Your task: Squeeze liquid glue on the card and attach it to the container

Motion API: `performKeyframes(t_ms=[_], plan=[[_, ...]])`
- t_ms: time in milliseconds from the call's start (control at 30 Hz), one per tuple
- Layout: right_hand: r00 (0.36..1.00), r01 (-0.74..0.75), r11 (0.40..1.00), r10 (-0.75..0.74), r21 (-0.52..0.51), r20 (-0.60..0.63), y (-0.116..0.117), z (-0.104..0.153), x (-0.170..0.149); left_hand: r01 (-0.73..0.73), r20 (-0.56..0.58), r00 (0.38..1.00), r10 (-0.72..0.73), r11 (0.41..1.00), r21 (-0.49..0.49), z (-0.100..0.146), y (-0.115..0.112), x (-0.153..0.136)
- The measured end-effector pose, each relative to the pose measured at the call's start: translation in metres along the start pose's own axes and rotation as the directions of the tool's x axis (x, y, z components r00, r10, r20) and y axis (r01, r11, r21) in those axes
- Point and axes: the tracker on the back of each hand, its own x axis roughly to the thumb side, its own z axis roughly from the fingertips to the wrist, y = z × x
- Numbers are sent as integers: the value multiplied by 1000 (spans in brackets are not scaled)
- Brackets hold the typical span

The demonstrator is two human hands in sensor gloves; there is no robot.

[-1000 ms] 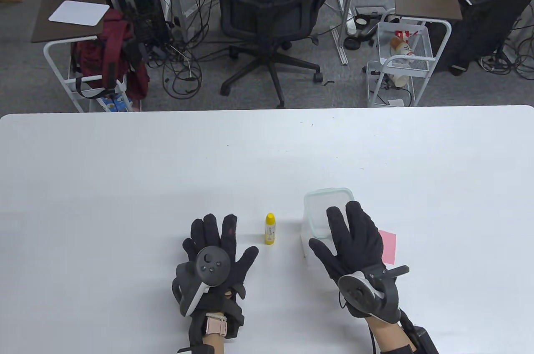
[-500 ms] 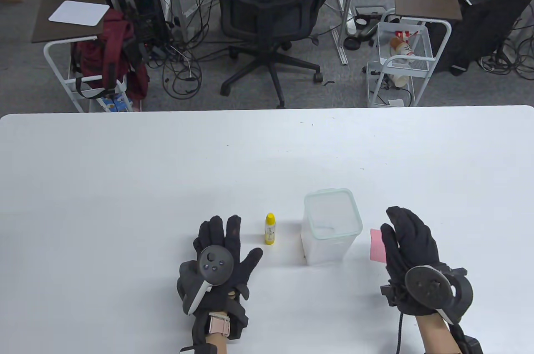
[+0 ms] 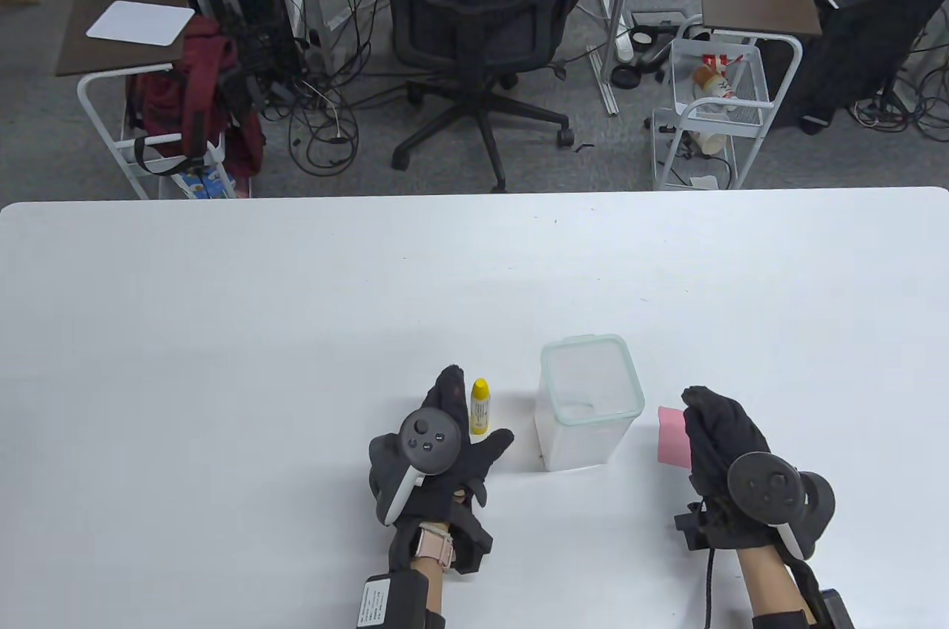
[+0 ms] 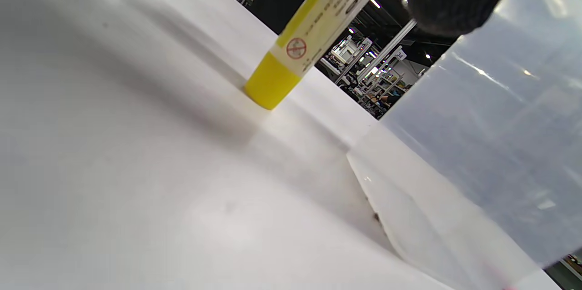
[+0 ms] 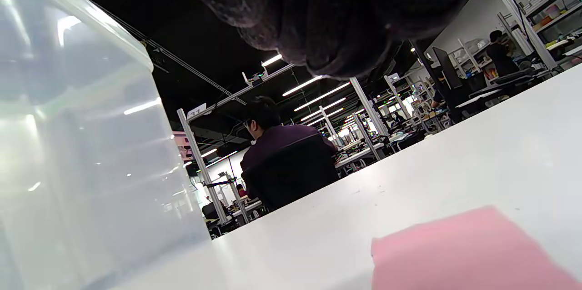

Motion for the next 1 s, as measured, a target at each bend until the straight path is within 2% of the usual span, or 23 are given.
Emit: performKeyframes(t_ms=[167,367,533,667,800,933,1000], plan=[[1000,16,1000,-16,-3,0,2,0,1,-57,-57,997,59,998,37,-9,-3,-4],[999,18,1000,-18,-4,33,5,-1,5,-66,-28,997,69,995,73,-5,8,-3],[998,18,1000,-18,-12,52,5,2,9,-97,63,994,93,992,77,17,22,3],[998,26,999,-25,-25,56,3,3,11,-144,125,983,134,986,78,40,23,2],[996,70,996,-66,-57,64,-3,7,15,-195,177,967,182,979,59,50,21,5],[983,48,985,-17,-166,182,-23,18,34,-156,255,957,137,986,58,62,18,21],[957,74,968,-1,-240,291,-36,26,51,-114,307,947,92,992,55,69,16,31]])
